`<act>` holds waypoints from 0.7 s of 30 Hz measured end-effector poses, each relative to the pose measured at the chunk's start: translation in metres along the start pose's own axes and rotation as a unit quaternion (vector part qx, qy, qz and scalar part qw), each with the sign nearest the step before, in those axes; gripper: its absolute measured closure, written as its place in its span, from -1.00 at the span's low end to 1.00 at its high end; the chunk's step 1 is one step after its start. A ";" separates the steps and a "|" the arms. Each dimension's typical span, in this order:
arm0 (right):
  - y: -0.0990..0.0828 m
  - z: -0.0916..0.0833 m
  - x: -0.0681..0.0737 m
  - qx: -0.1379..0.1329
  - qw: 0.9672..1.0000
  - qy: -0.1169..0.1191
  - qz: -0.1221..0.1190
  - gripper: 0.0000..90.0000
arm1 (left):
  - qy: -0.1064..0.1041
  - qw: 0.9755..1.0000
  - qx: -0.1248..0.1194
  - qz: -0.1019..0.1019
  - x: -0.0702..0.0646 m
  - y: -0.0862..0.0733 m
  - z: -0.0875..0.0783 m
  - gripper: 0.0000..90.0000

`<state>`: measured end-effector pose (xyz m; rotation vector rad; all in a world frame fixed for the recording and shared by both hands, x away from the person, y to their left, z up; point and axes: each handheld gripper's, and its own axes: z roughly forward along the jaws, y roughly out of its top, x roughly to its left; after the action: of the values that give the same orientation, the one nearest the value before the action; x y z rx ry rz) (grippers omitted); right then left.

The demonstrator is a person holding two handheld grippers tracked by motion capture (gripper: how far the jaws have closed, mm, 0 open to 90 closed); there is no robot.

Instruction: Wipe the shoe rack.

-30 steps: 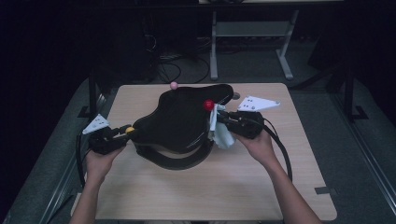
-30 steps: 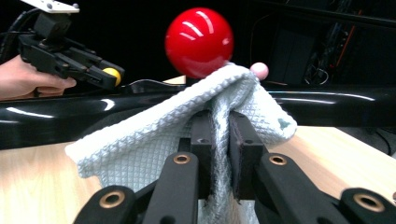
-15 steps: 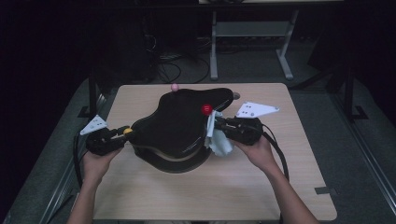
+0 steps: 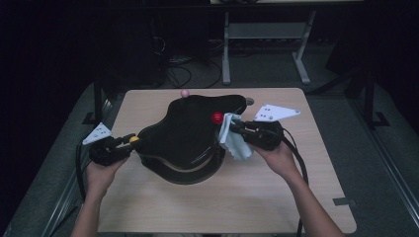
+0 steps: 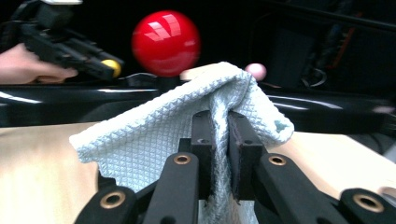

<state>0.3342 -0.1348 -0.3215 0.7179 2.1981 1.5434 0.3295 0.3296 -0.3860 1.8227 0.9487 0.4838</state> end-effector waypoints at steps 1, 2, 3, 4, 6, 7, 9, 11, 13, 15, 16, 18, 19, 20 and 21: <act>0.001 -0.002 -0.004 0.000 1.000 -0.006 0.001 0.82 | 0.000 1.000 0.000 -0.001 0.000 0.000 0.000 0.34; 0.001 -0.004 -0.008 0.000 1.000 -0.012 0.003 0.82 | 0.001 1.000 0.000 -0.001 -0.001 0.000 0.000 0.34; 0.001 -0.007 -0.013 -0.002 1.000 -0.022 0.008 0.82 | 0.000 1.000 0.000 -0.001 -0.001 0.000 0.000 0.34; 0.002 -0.008 -0.017 -0.003 1.000 -0.026 0.012 0.82 | 0.000 1.000 0.000 -0.001 0.000 0.000 0.000 0.34; 0.001 -0.012 -0.024 -0.008 0.999 -0.038 0.022 0.82 | 0.000 1.000 0.000 0.000 0.000 0.000 0.000 0.34; 0.000 -0.012 -0.025 -0.008 0.999 -0.037 0.025 0.82 | 0.000 1.000 0.001 0.000 0.000 0.000 0.000 0.34; -0.001 -0.011 -0.023 -0.007 0.999 -0.033 0.026 0.82 | -0.001 1.000 0.000 -0.001 0.000 0.000 0.000 0.34; 0.000 -0.007 -0.018 -0.008 1.000 -0.020 0.022 0.82 | 0.000 1.000 0.000 -0.002 0.000 0.000 0.000 0.34; 0.001 -0.003 -0.012 -0.002 1.000 -0.008 0.010 0.82 | 0.000 1.000 0.000 -0.002 0.001 0.000 0.000 0.34; 0.002 -0.002 -0.010 0.003 1.000 -0.010 -0.004 0.82 | 0.001 1.000 0.000 -0.002 0.001 0.000 0.000 0.34; 0.003 -0.004 -0.013 0.003 1.000 -0.010 0.002 0.82 | 0.001 1.000 0.000 -0.002 0.000 0.000 0.000 0.34; 0.003 -0.008 -0.023 -0.002 1.000 -0.026 0.008 0.82 | 0.001 1.000 -0.001 -0.002 0.000 0.000 0.001 0.34; 0.003 -0.010 -0.026 -0.001 0.999 -0.031 0.014 0.82 | 0.001 1.000 0.001 0.000 0.000 0.000 0.000 0.34; 0.004 -0.012 -0.035 0.000 0.999 -0.044 0.022 0.82 | 0.001 1.000 0.001 0.001 0.001 0.000 0.000 0.34; 0.004 -0.013 -0.037 0.000 0.999 -0.048 0.023 0.82 | 0.001 1.000 0.001 -0.001 0.000 0.000 0.000 0.34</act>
<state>0.3574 -0.1650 -0.3139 0.8305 2.1273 1.4984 0.3301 0.3296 -0.3858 1.8238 0.9533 0.4837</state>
